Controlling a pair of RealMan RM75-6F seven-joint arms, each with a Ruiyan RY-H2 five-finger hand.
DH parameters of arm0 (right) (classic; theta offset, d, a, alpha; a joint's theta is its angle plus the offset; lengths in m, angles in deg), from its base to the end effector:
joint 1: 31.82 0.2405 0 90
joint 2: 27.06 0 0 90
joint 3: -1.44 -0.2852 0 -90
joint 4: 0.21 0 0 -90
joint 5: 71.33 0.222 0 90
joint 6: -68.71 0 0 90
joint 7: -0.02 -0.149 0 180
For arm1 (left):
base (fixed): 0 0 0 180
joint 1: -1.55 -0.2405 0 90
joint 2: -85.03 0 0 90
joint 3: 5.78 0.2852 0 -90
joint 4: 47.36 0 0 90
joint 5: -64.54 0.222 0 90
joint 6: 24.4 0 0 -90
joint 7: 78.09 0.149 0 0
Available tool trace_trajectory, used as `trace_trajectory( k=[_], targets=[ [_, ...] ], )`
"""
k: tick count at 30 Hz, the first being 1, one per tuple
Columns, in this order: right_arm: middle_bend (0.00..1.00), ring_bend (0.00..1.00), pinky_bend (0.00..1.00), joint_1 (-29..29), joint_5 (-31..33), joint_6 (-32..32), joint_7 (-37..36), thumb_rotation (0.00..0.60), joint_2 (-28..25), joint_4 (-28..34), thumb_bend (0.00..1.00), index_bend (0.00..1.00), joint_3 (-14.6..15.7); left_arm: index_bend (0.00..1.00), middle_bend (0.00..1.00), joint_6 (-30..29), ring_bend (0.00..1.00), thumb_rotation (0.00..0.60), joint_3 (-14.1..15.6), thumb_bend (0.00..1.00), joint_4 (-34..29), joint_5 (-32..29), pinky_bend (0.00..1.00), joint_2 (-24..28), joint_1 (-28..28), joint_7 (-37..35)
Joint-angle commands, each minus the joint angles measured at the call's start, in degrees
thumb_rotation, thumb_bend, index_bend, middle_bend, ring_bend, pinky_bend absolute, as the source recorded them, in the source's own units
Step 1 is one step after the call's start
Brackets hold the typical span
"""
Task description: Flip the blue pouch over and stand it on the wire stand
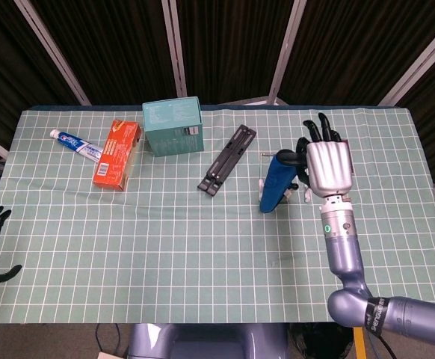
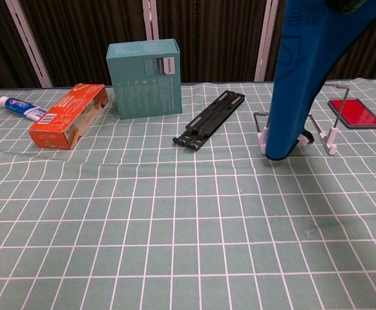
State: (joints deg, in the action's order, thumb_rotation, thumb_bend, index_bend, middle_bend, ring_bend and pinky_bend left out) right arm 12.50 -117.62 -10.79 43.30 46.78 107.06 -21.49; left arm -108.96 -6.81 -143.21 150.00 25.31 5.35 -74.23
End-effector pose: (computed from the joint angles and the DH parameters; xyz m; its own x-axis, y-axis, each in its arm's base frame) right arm -0.1114 -0.3911 0.1288 0.4584 0.1519 0.8757 -0.8781 -0.0747 0.4726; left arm -0.3424 0.1752 0.1765 0.4703 0.0507 0.8811 0.8818 0.0136 -0.4715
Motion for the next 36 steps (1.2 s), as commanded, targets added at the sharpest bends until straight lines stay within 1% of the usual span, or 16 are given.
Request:
trace_trajectory(
  k=[1,5,8,12,16,20,23,26,33,36],
  targets=[
    [0.16,0.00,0.28,-1.3,-0.5,-1.8,1.1,0.600,-1.8,2.5,0.56,0.76,0.9,0.00,0.00,-0.5,0.00,0.600,0.3,0.00,-0.3,0.8,0.00,0.2,-0.2,-0.2],
    [0.16,0.00,0.28,-3.8,-0.3,-4.5,2.1,0.600,-4.0,6.0,0.56,0.76,2.6,0.00,0.00,-1.0,0.00,0.600,0.6,0.00,-0.5,1.8,0.00,0.6,-0.3,-1.2],
    [0.16,0.00,0.28,-4.7,0.1,-5.0,2.0,0.600,-4.5,7.2,0.56,0.76,3.2,0.00,0.00,-1.4,0.00,0.600,0.7,0.00,-0.6,2.3,0.00,0.8,-0.4,-1.5],
    [0.16,0.00,0.28,-4.7,0.0,-4.8,2.0,0.600,-3.4,6.2,0.57,0.76,4.1,0.00,0.00,-1.5,0.00,0.600,0.8,0.00,-0.7,2.6,0.00,0.9,-0.5,-1.4],
    [0.16,0.00,0.28,-3.6,0.1,-4.3,2.1,0.600,-1.1,4.0,0.57,0.76,4.1,0.00,0.00,-1.4,0.00,0.600,0.7,0.00,-0.7,2.4,0.00,0.7,-0.5,-1.0],
    [0.16,0.00,0.28,-1.5,0.7,-4.2,3.6,0.600,2.0,-0.2,0.57,0.76,3.1,0.00,0.00,-1.1,0.00,0.600,0.4,0.00,-0.5,1.7,0.00,0.6,-0.4,-0.9],
    [0.16,0.00,0.28,0.9,4.2,-4.2,5.5,0.600,5.4,-5.1,0.57,0.76,0.9,0.00,0.00,-0.5,0.00,0.600,0.1,0.00,0.0,0.5,0.00,0.5,-0.2,-1.2],
    [0.16,0.00,0.28,2.7,6.8,-4.3,7.0,0.600,7.6,-7.6,0.57,0.76,-0.8,0.00,0.00,-0.1,0.00,0.600,-0.2,0.00,0.3,-0.2,0.00,0.5,-0.1,-1.5],
    [0.16,0.00,0.28,5.7,9.6,-4.3,9.2,0.600,10.8,-12.5,0.58,0.76,-2.7,0.00,0.00,0.4,0.00,0.600,-0.5,0.00,0.8,-1.1,0.00,0.4,0.0,-1.8],
    [0.16,0.00,0.28,7.2,10.8,-4.8,10.6,0.600,12.8,-15.8,0.58,0.76,-3.5,0.00,0.00,0.2,0.00,0.600,-0.5,0.00,0.9,-0.8,0.00,0.4,0.0,-1.9]
  ],
)
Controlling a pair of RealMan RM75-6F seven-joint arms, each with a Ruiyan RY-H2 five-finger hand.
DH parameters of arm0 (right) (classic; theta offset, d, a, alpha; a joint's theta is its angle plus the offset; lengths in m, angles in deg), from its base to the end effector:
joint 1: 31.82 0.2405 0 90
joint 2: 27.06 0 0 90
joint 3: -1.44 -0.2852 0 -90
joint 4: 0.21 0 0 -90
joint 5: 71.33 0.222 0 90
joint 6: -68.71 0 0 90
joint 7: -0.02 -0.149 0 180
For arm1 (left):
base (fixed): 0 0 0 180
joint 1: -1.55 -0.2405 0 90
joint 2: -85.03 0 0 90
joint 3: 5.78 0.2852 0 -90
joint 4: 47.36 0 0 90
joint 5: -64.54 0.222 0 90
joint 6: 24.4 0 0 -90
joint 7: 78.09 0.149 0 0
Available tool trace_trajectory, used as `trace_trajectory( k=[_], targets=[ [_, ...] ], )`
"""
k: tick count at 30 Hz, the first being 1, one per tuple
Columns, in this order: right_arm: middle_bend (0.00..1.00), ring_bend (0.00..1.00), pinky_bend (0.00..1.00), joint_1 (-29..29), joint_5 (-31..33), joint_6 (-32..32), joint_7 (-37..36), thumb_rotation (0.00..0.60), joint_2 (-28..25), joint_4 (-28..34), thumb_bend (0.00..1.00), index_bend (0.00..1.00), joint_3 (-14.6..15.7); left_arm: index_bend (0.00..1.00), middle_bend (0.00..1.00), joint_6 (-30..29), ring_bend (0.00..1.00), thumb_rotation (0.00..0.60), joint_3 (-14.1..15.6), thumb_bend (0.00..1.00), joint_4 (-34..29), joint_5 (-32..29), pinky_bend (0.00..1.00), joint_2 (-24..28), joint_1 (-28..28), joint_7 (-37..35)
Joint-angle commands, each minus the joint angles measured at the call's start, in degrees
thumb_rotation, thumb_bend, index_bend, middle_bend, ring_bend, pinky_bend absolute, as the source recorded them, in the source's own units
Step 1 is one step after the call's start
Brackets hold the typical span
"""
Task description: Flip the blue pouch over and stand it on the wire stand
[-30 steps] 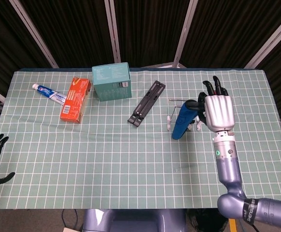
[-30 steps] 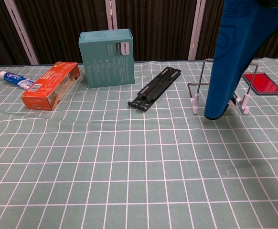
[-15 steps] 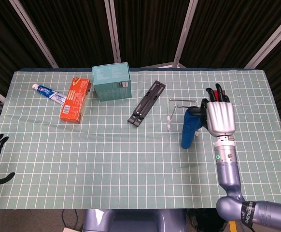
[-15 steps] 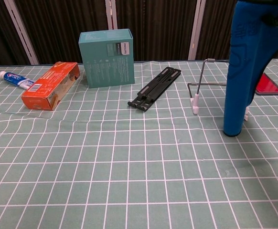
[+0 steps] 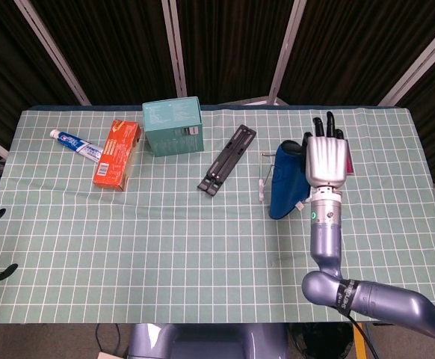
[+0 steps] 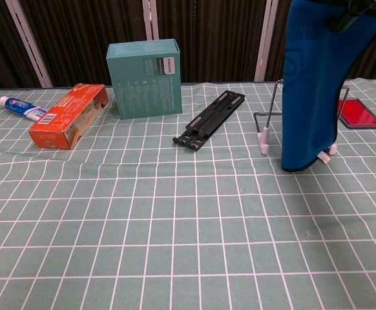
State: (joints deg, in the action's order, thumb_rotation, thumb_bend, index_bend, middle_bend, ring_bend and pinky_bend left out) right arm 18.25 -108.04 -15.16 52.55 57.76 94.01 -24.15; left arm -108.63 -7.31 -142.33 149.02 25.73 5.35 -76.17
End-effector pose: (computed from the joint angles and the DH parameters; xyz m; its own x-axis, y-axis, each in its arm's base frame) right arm -0.1147 -0.4271 0.0925 0.5477 0.1325 0.8261 -0.8361 0.1234 0.5345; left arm -0.3479 0.1773 0.1823 0.4583 0.0464 0.8876 0.8874 0.0326 -0.4599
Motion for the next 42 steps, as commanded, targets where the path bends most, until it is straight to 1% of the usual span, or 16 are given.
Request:
trace_trajectory(
  k=[1,5,10,16,20,24,30,35,42],
  targets=[
    [0.16,0.00,0.28,1.9,1.8,-0.4,1.6,0.600,2.3,-3.6,0.58,0.76,-1.1,0.00,0.00,-0.1,0.00,0.600,0.0,0.00,0.0,0.2,0.00,-0.1,0.0,0.1],
    [0.16,0.00,0.28,3.1,3.0,0.8,1.5,0.600,3.6,-6.9,0.58,0.76,-2.2,0.00,0.00,0.5,0.00,0.600,-0.1,0.00,0.2,-0.5,0.00,-0.3,0.2,0.4],
    [0.16,0.00,0.28,3.9,2.6,1.9,0.8,0.600,4.2,-8.6,0.58,0.76,-2.5,0.00,0.00,1.2,0.00,0.600,-0.4,0.00,0.5,-1.4,0.00,-0.5,0.5,0.7],
    [0.16,0.00,0.27,5.5,1.2,5.2,0.2,0.600,5.2,-12.7,0.58,0.76,-1.6,0.00,0.00,1.5,0.00,0.600,-0.4,0.00,0.4,-1.7,0.00,-0.7,0.6,1.3],
    [0.16,0.00,0.26,5.9,-2.6,8.6,-3.1,0.600,5.6,-16.5,0.58,0.76,0.3,0.00,0.00,1.9,0.00,0.600,-0.6,0.00,0.8,-2.4,0.00,-0.9,0.7,1.5],
    [0.16,0.00,0.26,6.3,-4.9,9.8,-4.9,0.600,6.4,-19.3,0.58,0.76,1.1,0.00,0.00,2.3,0.00,0.600,-0.8,0.00,1.1,-3.0,0.00,-1.1,0.9,1.7],
    [0.16,0.00,0.26,7.5,-4.1,12.1,-4.8,0.600,7.6,-23.0,0.58,0.76,0.4,0.00,0.00,3.0,0.00,0.600,-1.0,0.00,1.4,-3.9,0.00,-1.5,1.1,2.2],
    [0.16,0.00,0.25,8.3,-4.1,15.7,-5.1,0.600,7.5,-25.2,0.58,0.76,0.9,0.00,0.00,3.8,0.00,0.600,-1.1,0.00,1.8,-4.8,0.00,-1.9,1.4,2.8],
    [0.16,0.00,0.25,8.9,-4.0,19.2,-5.8,0.600,7.4,-27.9,0.58,0.76,1.3,0.00,0.00,4.2,0.00,0.600,-1.2,0.00,2.2,-5.5,0.00,-2.2,1.5,3.1]
  ],
)
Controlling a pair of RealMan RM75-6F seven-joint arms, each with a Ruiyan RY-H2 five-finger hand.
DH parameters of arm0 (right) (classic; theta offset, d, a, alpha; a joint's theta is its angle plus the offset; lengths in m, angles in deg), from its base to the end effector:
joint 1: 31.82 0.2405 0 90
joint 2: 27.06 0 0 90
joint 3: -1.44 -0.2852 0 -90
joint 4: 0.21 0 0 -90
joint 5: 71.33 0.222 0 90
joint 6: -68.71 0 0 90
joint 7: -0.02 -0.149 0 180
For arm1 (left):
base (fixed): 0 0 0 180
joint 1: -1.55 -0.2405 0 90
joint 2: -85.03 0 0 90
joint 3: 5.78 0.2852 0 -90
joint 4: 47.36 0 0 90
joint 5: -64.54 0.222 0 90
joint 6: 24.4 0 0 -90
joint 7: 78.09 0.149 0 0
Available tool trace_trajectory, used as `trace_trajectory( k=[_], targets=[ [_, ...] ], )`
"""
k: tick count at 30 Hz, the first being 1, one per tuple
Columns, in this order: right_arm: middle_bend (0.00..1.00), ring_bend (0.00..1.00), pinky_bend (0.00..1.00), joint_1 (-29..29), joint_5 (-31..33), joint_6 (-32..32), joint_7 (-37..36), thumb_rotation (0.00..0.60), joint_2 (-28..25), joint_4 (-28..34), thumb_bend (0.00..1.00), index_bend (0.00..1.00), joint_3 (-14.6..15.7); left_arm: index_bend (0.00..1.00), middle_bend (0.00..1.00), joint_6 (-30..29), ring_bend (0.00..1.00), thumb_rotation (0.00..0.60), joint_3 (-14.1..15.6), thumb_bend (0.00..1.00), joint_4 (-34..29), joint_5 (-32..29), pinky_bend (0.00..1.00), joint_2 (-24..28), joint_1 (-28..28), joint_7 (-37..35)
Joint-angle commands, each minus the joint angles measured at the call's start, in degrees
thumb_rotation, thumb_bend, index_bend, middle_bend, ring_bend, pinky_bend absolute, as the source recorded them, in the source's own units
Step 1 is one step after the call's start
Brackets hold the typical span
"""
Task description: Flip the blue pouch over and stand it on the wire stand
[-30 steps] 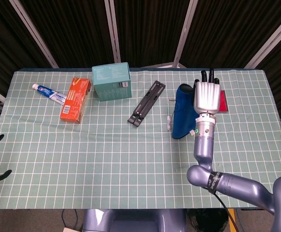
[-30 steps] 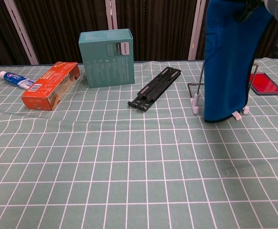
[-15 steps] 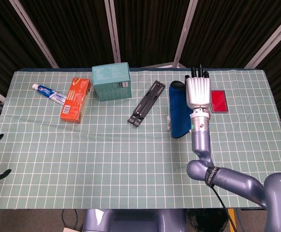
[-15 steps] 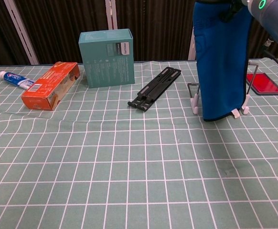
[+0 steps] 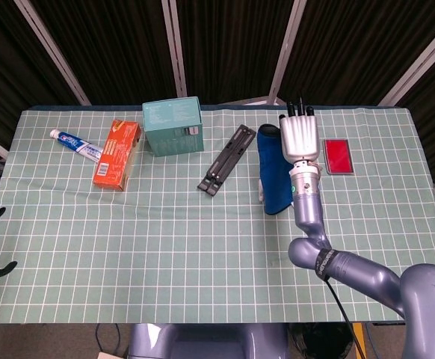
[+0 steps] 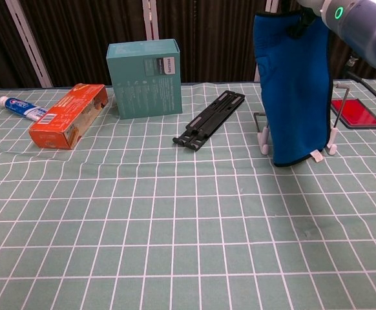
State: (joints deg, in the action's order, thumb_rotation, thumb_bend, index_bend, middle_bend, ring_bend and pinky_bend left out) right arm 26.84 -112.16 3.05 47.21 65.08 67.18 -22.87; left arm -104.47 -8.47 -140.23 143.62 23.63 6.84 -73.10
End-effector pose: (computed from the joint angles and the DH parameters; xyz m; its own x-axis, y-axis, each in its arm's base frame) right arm -0.1037 -0.5017 0.0565 0.6478 0.1412 0.7486 -0.7567 0.0052 0.6538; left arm -0.3636 0.1900 0.1721 0.4880 0.0942 0.8677 0.8630 0.0964 -0.4959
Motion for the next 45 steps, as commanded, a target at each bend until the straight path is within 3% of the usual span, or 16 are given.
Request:
trace_trajectory(
  k=[1,6,14,45],
  targets=[
    [0.16,0.00,0.25,0.3,0.1,1.1,-0.5,0.600,0.1,-1.3,0.58,0.76,0.1,0.00,0.00,0.1,0.00,0.600,0.0,0.00,0.1,-0.2,0.00,-0.1,0.0,0.1],
    [0.16,0.00,0.25,1.8,0.6,2.7,-1.8,0.600,1.4,-6.7,0.58,0.76,-1.1,0.00,0.00,1.3,0.00,0.600,-0.3,0.00,1.0,-1.6,0.00,-0.8,0.4,0.9],
    [0.16,0.00,0.25,2.3,1.1,4.7,-2.8,0.600,1.9,-10.0,0.58,0.76,-1.3,0.00,0.00,2.1,0.00,0.600,-0.5,0.00,1.7,-2.7,0.00,-1.3,0.8,1.5],
    [0.16,0.00,0.25,0.3,2.2,9.3,-5.4,0.600,1.8,-14.1,0.57,0.76,-0.2,0.00,0.00,3.4,0.00,0.600,-0.5,0.00,2.4,-3.8,0.00,-2.3,1.5,2.8]
  ],
)
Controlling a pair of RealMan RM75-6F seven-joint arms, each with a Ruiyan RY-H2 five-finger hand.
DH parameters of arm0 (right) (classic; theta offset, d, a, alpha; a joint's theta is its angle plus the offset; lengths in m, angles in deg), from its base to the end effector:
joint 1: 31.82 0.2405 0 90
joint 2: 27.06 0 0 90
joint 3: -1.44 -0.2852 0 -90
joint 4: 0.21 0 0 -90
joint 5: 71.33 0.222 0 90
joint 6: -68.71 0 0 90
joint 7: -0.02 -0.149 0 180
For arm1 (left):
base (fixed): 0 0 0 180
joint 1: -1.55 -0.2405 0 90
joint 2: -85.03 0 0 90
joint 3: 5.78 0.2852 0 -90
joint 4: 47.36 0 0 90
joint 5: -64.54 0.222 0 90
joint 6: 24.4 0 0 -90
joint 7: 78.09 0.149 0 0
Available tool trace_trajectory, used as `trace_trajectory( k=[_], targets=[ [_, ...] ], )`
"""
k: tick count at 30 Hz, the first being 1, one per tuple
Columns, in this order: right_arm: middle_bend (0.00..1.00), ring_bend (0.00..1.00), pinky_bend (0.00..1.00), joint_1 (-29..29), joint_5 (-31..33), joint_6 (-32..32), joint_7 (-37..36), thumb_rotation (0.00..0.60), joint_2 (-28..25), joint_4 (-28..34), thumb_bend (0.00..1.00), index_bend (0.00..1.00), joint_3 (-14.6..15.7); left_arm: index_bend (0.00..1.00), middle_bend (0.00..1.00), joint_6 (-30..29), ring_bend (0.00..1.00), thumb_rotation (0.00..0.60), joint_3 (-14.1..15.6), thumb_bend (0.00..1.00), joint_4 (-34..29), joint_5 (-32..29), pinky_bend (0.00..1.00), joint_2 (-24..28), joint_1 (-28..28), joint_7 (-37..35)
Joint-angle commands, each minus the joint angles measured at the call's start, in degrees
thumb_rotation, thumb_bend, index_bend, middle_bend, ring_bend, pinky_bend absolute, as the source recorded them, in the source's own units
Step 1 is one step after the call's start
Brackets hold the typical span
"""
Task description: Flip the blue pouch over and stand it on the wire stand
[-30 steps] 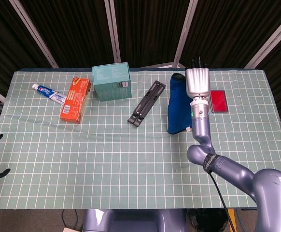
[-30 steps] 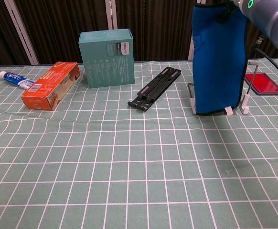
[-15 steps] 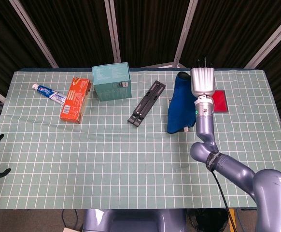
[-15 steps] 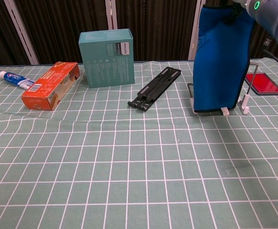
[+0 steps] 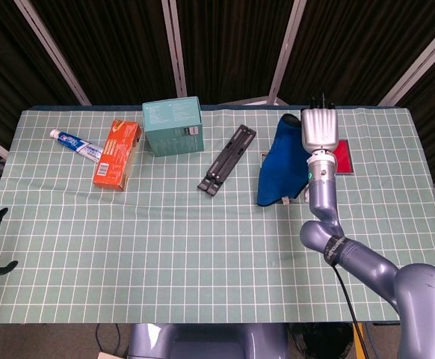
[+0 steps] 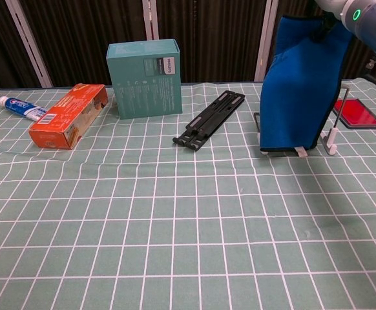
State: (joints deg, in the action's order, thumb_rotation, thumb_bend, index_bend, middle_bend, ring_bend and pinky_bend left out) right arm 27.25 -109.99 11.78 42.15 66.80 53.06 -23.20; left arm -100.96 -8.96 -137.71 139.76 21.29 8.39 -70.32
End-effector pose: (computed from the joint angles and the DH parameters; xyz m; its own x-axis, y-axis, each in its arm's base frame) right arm -0.1478 -0.5344 0.0687 0.6575 0.0779 0.7495 -0.7533 0.0914 0.6513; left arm -0.3764 0.2004 0.1593 0.5122 0.1433 0.8468 0.8385 0.1301 -0.5292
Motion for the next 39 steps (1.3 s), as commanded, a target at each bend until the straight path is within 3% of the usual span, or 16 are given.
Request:
trace_trajectory(
  k=[1,5,7,9,12,20,28,35,39],
  targets=[
    [0.16,0.00,0.25,-0.1,0.0,0.7,-0.4,0.600,0.1,0.0,0.57,0.76,0.1,0.00,0.00,-0.1,0.00,0.600,0.0,0.00,-0.1,0.1,0.00,0.0,0.0,0.1],
    [0.16,0.00,0.26,0.1,-0.6,0.9,-1.1,0.600,0.9,-1.0,0.50,0.73,0.4,0.00,0.00,0.0,0.00,0.600,0.1,0.00,-0.1,0.1,0.00,0.0,0.1,0.1],
    [0.16,0.00,0.26,0.3,-1.2,1.2,-2.1,0.600,1.5,-2.0,0.31,0.53,0.4,0.00,0.00,0.0,0.00,0.600,0.1,0.00,0.0,0.1,0.00,0.0,0.1,0.1],
    [0.14,0.00,0.26,0.5,-1.8,0.9,-3.0,0.600,2.4,-3.6,0.06,0.23,0.3,0.00,0.00,0.2,0.00,0.600,0.1,0.00,0.1,-0.1,0.00,-0.1,0.1,0.0],
    [0.13,0.00,0.24,0.8,-3.5,-0.9,-4.4,0.600,3.8,-6.1,0.00,0.08,0.2,0.00,0.00,0.6,0.00,0.600,0.0,0.00,0.5,-0.4,0.00,-0.2,0.2,-0.1],
    [0.12,0.00,0.23,0.5,-6.6,-3.7,-7.8,0.600,4.2,-7.6,0.00,0.03,-0.7,0.00,0.00,0.2,0.00,0.600,0.1,0.00,0.3,0.0,0.00,0.0,0.2,-0.6],
    [0.12,0.00,0.21,-2.4,-10.0,-6.7,-9.7,0.600,-0.6,0.7,0.00,0.03,-0.2,0.00,0.00,-0.4,0.00,0.600,0.4,0.00,-0.5,1.2,0.00,0.5,0.0,-1.1],
    [0.11,0.00,0.10,-9.5,-17.5,-11.4,-13.1,0.600,-10.6,17.1,0.00,0.03,3.7,0.00,0.00,-1.9,0.00,0.600,0.8,0.00,-1.8,3.3,0.00,1.6,-0.5,-2.8],
    [0.09,0.00,0.01,-17.8,-28.3,-17.8,-18.7,0.600,-20.7,30.2,0.00,0.03,10.0,0.00,0.00,-5.0,0.00,0.600,1.6,0.00,-3.7,6.9,0.00,2.9,-1.5,-4.2]
  ],
)
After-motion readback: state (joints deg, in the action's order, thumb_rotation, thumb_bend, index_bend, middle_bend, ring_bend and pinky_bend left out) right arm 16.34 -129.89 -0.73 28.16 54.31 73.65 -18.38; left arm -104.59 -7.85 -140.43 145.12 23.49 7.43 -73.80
